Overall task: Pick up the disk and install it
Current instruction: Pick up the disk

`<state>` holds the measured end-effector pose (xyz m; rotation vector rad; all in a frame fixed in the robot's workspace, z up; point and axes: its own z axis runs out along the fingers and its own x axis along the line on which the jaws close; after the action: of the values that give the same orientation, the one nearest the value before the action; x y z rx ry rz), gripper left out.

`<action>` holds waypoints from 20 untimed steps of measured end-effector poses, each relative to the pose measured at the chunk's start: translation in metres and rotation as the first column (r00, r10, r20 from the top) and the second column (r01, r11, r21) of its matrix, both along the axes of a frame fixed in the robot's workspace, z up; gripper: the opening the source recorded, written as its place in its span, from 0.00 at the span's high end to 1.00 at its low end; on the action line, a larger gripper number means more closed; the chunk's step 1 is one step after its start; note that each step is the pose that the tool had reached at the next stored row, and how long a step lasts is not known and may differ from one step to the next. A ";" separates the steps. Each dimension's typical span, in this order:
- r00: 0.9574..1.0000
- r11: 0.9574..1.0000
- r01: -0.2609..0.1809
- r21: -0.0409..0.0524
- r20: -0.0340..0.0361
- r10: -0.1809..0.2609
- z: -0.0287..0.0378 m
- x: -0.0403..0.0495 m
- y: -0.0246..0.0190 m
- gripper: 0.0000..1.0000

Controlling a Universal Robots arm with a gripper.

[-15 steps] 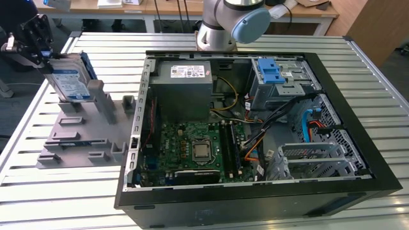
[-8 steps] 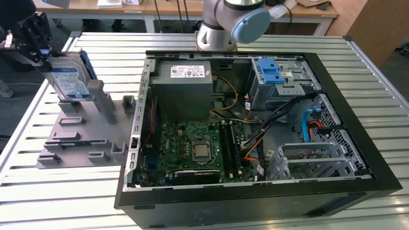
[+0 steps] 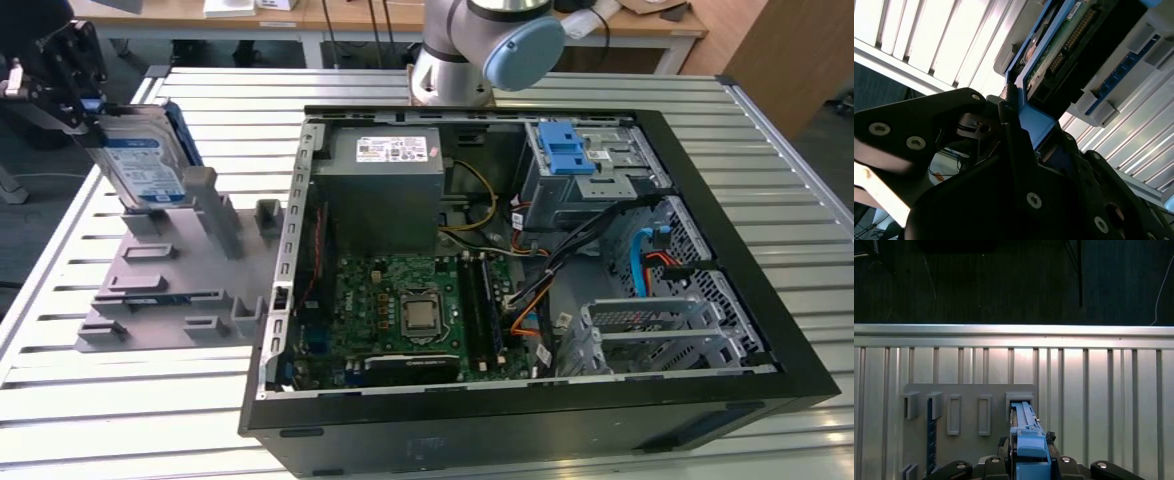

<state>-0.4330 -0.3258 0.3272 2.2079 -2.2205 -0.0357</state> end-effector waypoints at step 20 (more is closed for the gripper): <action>1.000 1.000 0.000 0.000 0.000 0.000 0.0086 0.0000 0.0000 0.64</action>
<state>-0.4330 -0.3258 0.3358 2.2080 -2.2206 -0.0355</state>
